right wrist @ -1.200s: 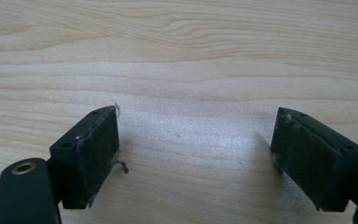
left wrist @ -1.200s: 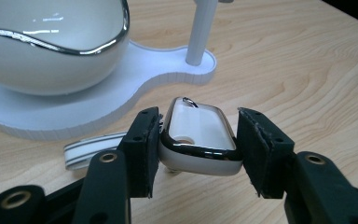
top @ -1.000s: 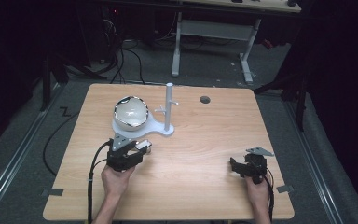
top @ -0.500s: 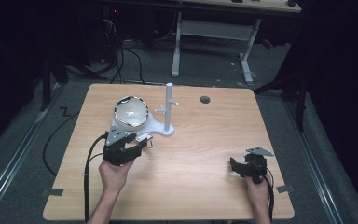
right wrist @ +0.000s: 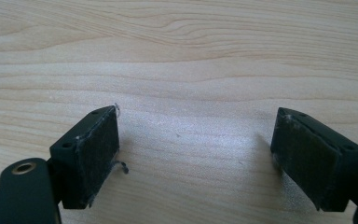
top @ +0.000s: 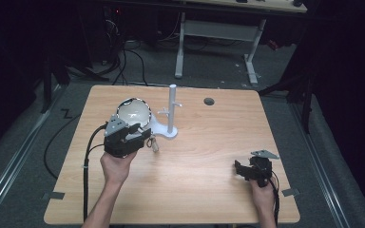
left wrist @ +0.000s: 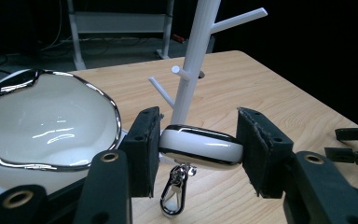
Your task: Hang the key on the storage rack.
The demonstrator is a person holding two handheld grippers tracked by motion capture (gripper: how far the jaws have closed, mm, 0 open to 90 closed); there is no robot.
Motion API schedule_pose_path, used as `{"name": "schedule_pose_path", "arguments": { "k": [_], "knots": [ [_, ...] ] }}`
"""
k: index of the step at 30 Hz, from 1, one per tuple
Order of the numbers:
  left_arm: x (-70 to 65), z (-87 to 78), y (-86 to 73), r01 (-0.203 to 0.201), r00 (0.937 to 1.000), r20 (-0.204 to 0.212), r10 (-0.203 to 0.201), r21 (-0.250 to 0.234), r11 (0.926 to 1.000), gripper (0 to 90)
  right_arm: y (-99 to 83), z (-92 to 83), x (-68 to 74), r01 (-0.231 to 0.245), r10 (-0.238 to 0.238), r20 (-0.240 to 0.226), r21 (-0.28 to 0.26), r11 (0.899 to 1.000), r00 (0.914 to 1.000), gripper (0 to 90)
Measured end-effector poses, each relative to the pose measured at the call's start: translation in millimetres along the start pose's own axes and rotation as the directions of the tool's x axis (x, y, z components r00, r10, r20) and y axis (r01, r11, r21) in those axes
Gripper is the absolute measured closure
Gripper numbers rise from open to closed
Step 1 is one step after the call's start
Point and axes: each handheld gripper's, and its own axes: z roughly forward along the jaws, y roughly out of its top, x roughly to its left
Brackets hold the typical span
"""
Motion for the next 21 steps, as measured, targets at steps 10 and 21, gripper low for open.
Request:
{"name": "schedule_pose_path", "arguments": {
  "k": [10, 21],
  "knots": [
    [2.3, 1.5, 11.6, -0.007, 0.9999, 0.014, 0.007, -0.003, 1.0, 51.7, 0.0, 0.0, 0.0, 0.0, 0.0, 0.0, 0.0, 1.0, 1.0, 15.4],
    [5.0, 8.1, 35.0, -0.02, 0.9993, 0.031, 0.02, -0.006, 0.9998, 51.9, 0.0, 0.1, -0.1, 0.002, -0.002, 0.0, -0.001, 1.0, 1.0, 15.4]
  ]
}}
